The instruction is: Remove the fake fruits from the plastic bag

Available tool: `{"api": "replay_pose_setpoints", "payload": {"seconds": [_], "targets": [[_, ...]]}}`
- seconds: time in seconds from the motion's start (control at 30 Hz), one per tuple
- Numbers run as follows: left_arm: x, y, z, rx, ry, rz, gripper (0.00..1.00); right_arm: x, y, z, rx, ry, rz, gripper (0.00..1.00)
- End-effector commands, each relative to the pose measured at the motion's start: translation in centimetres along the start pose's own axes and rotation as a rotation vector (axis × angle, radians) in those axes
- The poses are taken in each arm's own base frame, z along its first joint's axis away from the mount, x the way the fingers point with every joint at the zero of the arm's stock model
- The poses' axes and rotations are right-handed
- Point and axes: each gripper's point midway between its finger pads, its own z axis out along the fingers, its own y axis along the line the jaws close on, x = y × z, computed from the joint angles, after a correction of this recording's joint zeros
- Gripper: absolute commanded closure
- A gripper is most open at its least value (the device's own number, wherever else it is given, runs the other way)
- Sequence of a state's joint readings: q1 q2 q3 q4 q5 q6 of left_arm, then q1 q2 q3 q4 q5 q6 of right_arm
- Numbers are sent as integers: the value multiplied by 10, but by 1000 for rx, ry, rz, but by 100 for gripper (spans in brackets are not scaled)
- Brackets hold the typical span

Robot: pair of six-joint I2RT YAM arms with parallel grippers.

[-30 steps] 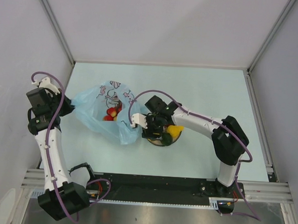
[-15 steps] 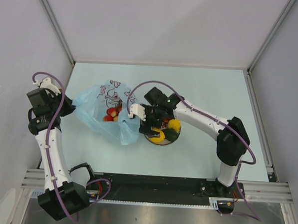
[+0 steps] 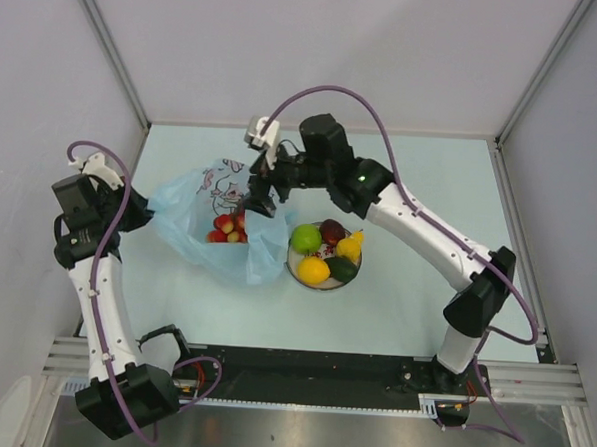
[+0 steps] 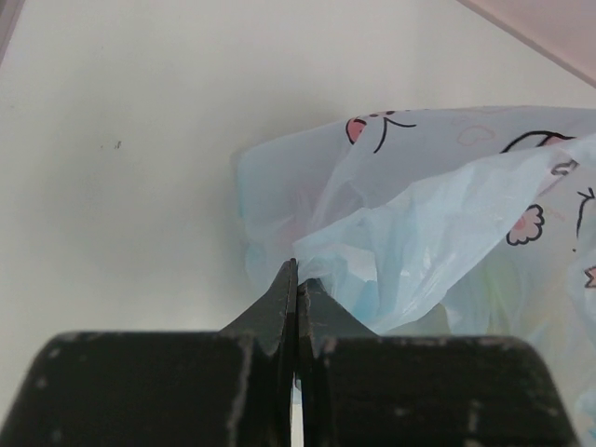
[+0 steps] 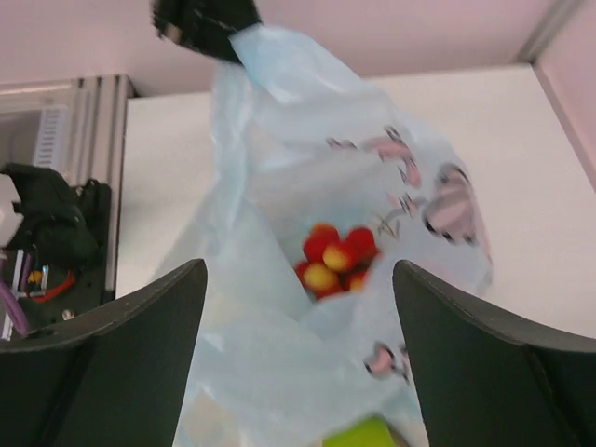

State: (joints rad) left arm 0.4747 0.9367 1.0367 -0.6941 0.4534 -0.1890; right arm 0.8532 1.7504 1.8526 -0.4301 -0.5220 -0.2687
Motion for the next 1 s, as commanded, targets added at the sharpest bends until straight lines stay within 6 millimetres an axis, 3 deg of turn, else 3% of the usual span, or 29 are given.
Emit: {"api": "replay_pose_setpoints", "payload": {"seconds": [0.0,0.07,0.1,0.13,0.23,0.3,0.4,0.5,0.53,0.57,0.63,0.67,0.7,0.73,0.77,0.83,0.87,0.9,0.93,0.97], "targets": [[-16,-21,-15,85,-31,73,100,15,21,60,-57,-19,17,19],[-19,-31,-22,131,-36,101,100,40,23,79,-42,17,12,25],[-19,-34,-26,142,-32,125,100,78,22,92,-29,85,49,28],[-21,-37,-29,155,-35,139,100,91,17,97,-4,103,72,28],[-32,-47,-40,179,-57,195,100,140,-18,109,168,188,125,26],[-45,-56,-42,217,-92,216,100,152,-41,113,233,200,63,25],[-71,-70,-42,281,-119,253,100,165,-96,119,366,221,-10,22],[-113,-82,-56,280,-179,356,100,151,-157,113,545,185,-134,15],[-123,-79,-48,277,-169,361,100,161,-173,112,586,212,-167,14],[-144,-88,-59,273,-223,400,100,123,-195,108,643,112,-196,13],[-179,-97,-65,268,-292,428,100,102,-229,92,721,61,-220,12],[-192,-101,-68,274,-315,424,100,76,-240,88,756,5,-236,12],[-204,-105,-72,274,-336,428,100,63,-249,80,784,-23,-239,11],[-229,-116,-84,279,-393,459,100,52,-251,76,795,-50,-237,11],[-234,-121,-90,282,-398,464,100,34,-250,70,800,-83,-246,11],[-245,-131,-108,280,-439,517,100,28,-237,73,769,-85,-241,11],[-238,-126,-108,258,-415,550,100,20,-228,70,756,-89,-231,12],[-232,-123,-110,239,-404,570,100,36,-218,77,728,-48,-218,11],[-210,-106,-91,220,-325,551,100,44,-199,86,688,-19,-217,11],[-192,-100,-100,182,-312,611,100,51,-187,91,665,11,-239,10]]}}
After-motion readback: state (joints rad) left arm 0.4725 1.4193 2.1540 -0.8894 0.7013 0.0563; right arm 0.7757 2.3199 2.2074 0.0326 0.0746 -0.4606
